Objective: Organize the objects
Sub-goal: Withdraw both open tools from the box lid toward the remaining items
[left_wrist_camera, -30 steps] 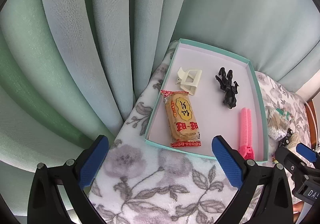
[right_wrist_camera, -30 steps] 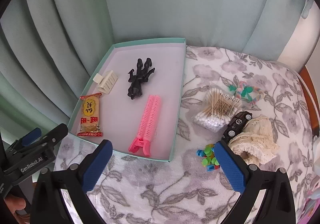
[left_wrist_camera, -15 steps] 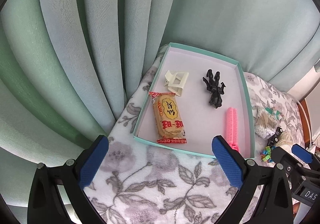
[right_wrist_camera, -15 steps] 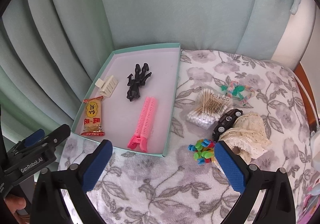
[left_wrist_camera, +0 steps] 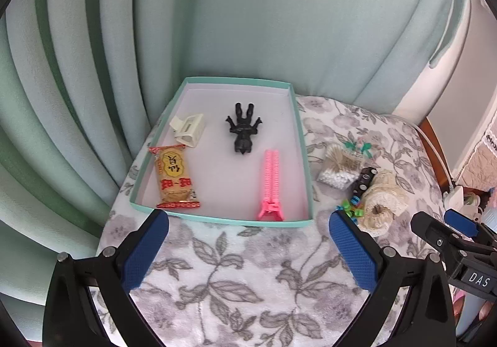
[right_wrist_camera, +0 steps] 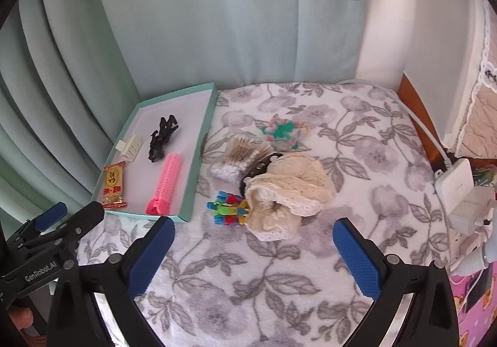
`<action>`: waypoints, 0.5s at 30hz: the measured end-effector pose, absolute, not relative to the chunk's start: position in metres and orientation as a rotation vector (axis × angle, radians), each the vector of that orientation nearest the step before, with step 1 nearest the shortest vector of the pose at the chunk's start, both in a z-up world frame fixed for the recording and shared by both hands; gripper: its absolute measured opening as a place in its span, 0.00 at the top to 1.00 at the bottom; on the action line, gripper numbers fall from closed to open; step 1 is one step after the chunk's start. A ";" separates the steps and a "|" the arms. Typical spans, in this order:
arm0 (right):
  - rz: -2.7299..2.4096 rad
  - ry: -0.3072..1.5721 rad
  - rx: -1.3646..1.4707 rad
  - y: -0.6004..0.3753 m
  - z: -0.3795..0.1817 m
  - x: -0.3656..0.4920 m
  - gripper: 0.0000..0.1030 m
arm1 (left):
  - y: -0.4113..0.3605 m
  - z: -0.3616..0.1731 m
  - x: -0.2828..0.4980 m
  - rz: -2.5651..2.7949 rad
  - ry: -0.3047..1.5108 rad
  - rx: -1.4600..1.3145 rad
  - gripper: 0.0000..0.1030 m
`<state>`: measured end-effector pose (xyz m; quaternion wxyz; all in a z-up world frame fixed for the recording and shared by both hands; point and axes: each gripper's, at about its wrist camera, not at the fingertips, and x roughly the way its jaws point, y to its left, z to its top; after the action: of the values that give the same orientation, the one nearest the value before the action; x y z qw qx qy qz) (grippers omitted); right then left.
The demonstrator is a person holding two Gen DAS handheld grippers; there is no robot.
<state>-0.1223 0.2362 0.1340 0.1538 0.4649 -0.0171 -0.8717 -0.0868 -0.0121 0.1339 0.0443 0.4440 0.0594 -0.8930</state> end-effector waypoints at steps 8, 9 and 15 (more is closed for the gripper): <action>-2.549 -0.102 1.360 0.286 0.128 -0.121 0.00 | 0.033 0.129 -0.087 -2.773 0.170 1.432 0.00; -2.548 -0.108 1.371 0.290 0.125 -0.121 0.00 | 0.037 0.126 -0.088 -2.774 0.169 1.445 0.00; -2.524 -0.138 1.410 0.298 0.110 -0.127 0.00 | 0.052 0.115 -0.091 -2.760 0.169 1.489 0.00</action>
<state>-0.1267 0.2979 0.1103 0.1234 0.4835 -0.0472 -0.8653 -0.0905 0.0519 0.1151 0.0005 0.4741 0.0537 -0.8788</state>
